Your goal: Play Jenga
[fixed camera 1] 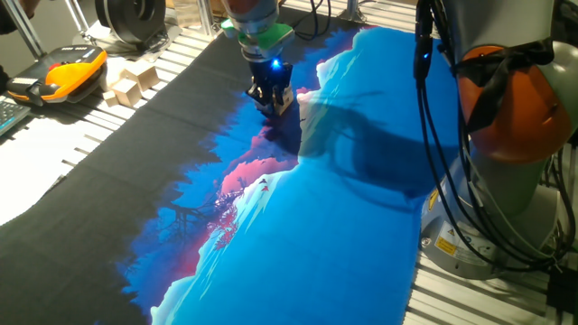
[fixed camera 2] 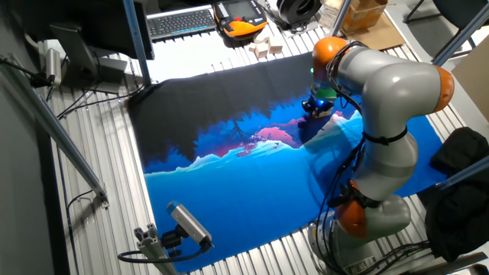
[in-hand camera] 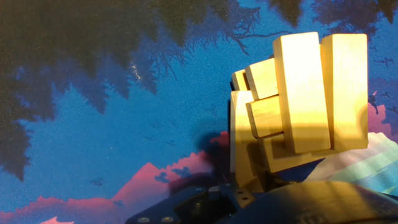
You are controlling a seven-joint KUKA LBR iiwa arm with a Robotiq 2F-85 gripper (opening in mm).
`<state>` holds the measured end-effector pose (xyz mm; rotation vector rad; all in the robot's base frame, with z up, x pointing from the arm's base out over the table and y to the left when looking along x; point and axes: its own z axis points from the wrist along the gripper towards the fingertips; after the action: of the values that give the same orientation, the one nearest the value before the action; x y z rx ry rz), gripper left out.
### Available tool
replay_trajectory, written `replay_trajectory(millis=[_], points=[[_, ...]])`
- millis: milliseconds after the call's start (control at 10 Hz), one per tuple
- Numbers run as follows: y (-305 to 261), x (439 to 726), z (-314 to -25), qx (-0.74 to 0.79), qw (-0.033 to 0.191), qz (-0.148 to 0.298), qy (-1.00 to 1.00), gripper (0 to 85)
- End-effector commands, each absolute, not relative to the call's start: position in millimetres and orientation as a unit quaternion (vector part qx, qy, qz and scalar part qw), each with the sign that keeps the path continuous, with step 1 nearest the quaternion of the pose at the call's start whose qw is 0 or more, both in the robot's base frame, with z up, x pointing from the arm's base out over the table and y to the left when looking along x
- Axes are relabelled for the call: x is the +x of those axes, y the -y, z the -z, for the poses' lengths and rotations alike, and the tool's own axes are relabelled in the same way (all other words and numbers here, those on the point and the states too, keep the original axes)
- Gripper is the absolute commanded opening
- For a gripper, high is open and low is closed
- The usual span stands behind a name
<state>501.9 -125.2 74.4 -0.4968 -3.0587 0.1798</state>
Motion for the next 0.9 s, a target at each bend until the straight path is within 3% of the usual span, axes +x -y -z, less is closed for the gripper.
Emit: replay_trajectory(millis=[0, 800], points=[[125.0, 501.8, -74.3, -0.161, 0.019, -0.057, 0.985, 0.0], [122.8, 501.7, -74.2, -0.164, 0.021, -0.053, 0.985, 0.0]])
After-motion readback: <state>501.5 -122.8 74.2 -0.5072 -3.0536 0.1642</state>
